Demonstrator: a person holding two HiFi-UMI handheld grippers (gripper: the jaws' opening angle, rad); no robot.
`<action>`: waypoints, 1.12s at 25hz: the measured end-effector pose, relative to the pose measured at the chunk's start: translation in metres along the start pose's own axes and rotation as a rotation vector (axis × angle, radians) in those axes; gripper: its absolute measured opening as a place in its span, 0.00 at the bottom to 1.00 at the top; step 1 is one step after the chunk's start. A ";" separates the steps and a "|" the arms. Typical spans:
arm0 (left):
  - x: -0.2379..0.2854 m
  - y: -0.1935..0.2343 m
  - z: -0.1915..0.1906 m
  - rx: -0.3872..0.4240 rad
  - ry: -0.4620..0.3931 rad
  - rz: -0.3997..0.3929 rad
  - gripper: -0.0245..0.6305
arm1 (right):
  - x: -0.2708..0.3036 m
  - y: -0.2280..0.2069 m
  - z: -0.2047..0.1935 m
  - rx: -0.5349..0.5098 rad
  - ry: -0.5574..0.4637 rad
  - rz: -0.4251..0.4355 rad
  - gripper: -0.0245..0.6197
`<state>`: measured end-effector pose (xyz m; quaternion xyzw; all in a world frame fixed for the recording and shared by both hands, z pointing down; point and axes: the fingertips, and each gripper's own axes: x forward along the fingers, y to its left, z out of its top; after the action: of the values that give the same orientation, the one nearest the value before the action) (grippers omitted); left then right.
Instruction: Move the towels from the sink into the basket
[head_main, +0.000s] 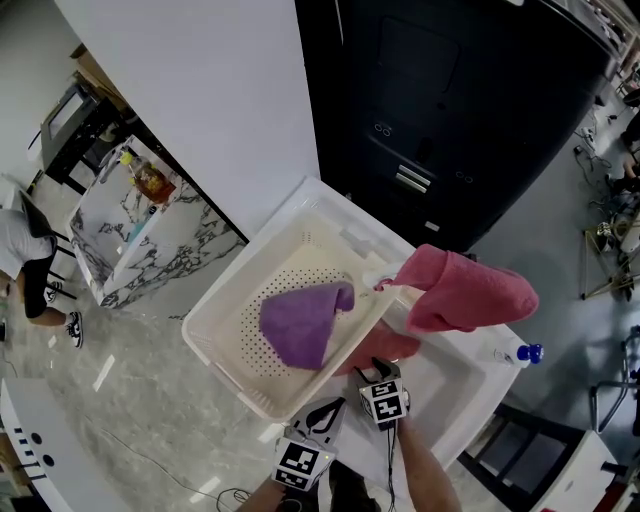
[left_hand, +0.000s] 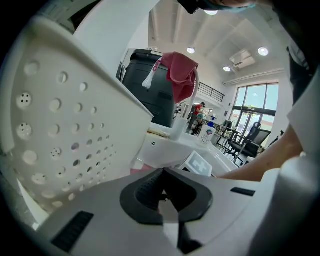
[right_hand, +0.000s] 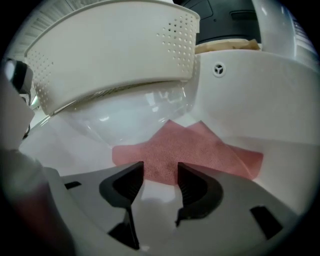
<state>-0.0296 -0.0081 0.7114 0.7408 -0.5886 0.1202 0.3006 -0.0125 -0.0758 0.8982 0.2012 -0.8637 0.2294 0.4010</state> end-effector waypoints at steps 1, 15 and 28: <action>0.000 0.000 0.000 0.001 0.002 -0.001 0.05 | 0.002 0.000 -0.002 0.000 0.008 0.001 0.37; -0.001 -0.002 0.002 0.008 -0.007 -0.006 0.05 | 0.006 -0.006 -0.004 -0.051 0.033 -0.065 0.19; -0.004 -0.004 0.007 0.013 -0.019 -0.016 0.05 | -0.027 -0.014 0.017 0.044 -0.054 -0.098 0.10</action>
<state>-0.0283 -0.0086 0.7033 0.7484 -0.5847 0.1149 0.2911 0.0004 -0.0922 0.8701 0.2579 -0.8582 0.2228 0.3838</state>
